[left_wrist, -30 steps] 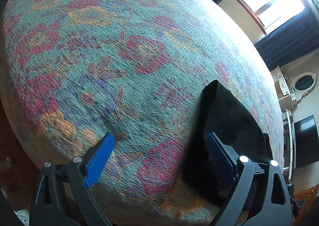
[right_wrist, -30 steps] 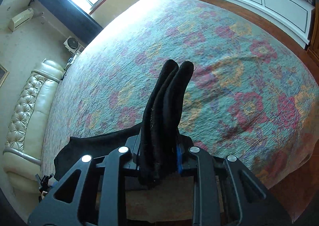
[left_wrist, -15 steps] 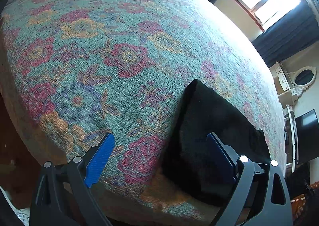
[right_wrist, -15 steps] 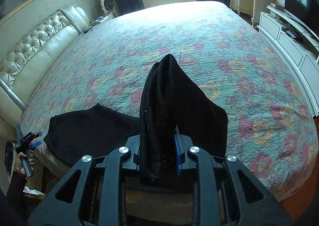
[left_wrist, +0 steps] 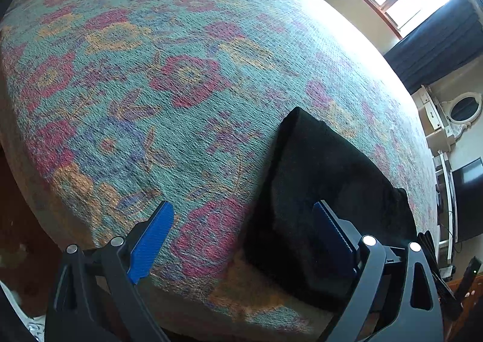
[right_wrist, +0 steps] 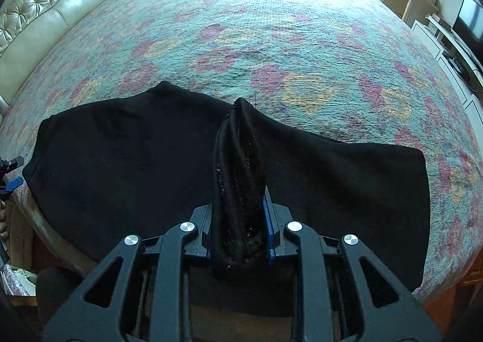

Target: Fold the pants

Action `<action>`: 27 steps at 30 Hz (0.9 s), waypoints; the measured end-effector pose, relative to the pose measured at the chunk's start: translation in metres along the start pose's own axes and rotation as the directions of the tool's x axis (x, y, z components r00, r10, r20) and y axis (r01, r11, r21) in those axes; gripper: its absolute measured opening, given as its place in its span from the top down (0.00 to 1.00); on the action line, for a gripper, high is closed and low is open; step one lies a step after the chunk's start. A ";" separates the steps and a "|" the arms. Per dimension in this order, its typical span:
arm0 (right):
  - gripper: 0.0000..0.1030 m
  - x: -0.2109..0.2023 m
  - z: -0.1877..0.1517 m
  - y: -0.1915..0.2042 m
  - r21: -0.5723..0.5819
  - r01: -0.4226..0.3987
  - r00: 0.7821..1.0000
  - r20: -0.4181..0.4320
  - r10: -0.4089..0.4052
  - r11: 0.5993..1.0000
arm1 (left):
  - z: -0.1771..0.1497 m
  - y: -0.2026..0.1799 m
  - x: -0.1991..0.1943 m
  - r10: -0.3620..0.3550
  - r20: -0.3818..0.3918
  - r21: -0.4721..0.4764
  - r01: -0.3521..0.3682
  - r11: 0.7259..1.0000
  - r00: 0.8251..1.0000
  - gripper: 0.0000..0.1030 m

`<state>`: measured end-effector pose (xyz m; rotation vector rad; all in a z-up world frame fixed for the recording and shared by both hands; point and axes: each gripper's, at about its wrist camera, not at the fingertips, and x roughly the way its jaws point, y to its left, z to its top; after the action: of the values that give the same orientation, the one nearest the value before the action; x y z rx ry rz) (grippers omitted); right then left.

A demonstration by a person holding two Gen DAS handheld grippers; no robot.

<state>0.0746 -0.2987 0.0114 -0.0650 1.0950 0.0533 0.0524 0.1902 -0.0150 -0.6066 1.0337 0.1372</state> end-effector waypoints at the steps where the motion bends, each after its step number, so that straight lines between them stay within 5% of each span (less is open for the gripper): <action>1: 0.78 0.003 -0.002 0.005 -0.010 0.016 1.000 -0.004 -0.016 1.000 | -0.001 -0.001 0.001 0.000 -0.002 0.005 0.000 1.000 1.000 0.11; 10: 0.77 0.015 -0.008 0.028 -0.072 0.102 0.995 -0.007 -0.103 0.992 | -0.003 -0.010 0.006 -0.004 -0.015 0.036 0.004 0.999 1.000 0.11; 27: 0.72 0.028 -0.015 0.053 -0.128 0.113 0.993 -0.017 -0.116 0.985 | -0.003 -0.009 0.010 -0.003 -0.021 0.038 0.004 0.999 1.000 0.11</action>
<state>0.0696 -0.2465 -0.0218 -0.2430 1.1093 0.0189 0.0586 0.1795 -0.0211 -0.5759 1.0536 0.1080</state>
